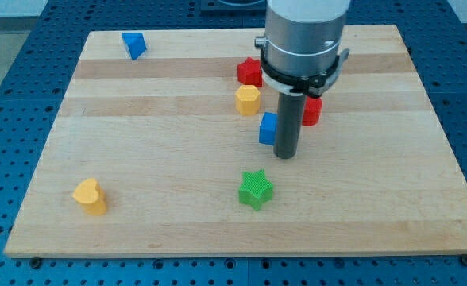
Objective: Point your arm at the green star
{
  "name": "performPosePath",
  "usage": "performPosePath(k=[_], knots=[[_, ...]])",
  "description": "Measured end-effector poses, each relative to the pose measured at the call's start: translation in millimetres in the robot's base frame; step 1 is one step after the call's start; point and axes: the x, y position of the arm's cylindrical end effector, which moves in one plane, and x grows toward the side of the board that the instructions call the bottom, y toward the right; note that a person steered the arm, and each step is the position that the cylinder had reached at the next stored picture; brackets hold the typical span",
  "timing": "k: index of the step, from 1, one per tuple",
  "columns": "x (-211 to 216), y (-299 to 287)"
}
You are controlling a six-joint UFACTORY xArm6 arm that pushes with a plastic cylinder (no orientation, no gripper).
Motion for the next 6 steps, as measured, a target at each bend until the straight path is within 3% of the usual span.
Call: performPosePath(k=[1, 3, 4, 6], knots=[[6.7, 10.1], [75.1, 47.0], [103.3, 31.9], [107.1, -39.0]])
